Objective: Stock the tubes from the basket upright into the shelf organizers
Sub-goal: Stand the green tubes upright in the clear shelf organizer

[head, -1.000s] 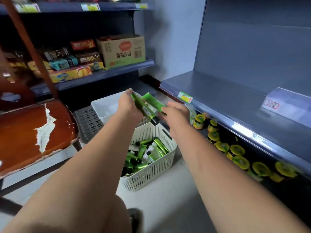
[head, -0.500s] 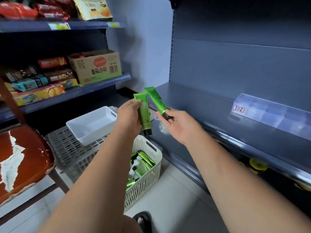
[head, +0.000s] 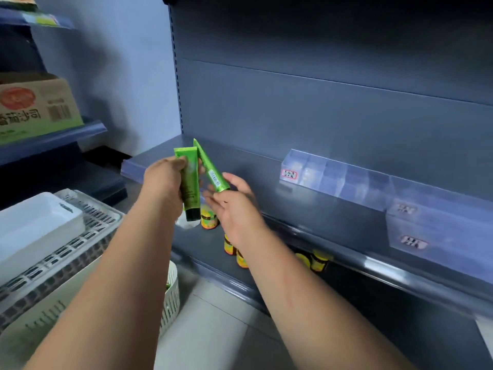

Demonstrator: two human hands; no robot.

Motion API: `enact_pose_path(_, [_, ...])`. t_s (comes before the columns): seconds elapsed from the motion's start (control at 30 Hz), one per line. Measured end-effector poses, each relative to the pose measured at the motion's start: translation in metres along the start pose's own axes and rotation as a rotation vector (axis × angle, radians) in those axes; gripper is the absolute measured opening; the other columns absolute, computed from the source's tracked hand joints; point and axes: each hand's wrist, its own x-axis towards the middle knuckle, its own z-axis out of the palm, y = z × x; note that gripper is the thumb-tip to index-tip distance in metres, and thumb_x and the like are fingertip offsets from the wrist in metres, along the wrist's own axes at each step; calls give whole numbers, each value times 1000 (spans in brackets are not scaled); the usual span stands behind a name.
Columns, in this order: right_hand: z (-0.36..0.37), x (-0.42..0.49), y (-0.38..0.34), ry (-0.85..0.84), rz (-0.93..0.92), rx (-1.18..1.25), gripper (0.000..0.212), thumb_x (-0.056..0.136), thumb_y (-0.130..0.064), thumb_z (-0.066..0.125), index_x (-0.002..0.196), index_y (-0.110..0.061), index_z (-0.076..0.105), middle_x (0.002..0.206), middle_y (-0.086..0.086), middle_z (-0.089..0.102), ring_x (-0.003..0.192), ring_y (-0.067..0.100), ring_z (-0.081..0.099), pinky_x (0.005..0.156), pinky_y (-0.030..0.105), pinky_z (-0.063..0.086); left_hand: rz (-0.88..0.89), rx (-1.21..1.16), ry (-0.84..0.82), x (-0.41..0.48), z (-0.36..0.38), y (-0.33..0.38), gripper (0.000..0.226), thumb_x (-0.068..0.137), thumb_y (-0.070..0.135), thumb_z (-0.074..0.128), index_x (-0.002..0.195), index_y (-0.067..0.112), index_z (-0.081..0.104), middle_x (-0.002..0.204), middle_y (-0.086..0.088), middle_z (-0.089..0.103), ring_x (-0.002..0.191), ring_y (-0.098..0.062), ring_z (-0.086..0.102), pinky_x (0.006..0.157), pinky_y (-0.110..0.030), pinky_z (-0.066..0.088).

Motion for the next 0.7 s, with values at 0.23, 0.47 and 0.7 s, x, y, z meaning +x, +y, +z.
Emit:
enact_pose_path(0.23, [-44, 31, -48, 17, -131, 11, 15, 91, 1, 68, 100, -11, 67, 94, 12, 67, 85, 24, 68, 85, 42, 59, 74, 99, -28, 9, 79, -32, 14, 97, 11, 58, 86, 13, 66, 82, -12, 69, 81, -30, 65, 79, -46, 54])
enact_pose_path(0.47, [-108, 24, -136, 172, -276, -345, 39, 82, 1, 79, 110, -19, 59, 90, 0, 69, 82, 14, 67, 81, 37, 54, 76, 34, -300, -15, 164, -59, 23, 99, 13, 55, 111, -5, 63, 105, -35, 66, 92, -40, 63, 87, -69, 53])
enact_pose_path(0.7, [-213, -49, -242, 259, -436, -625, 37, 82, 7, 72, 115, -12, 72, 105, 11, 75, 82, 3, 67, 72, 15, 52, 76, 35, -491, -66, 287, -65, 14, 100, 6, 56, 94, 10, 68, 83, -12, 72, 78, -29, 68, 94, -55, 52])
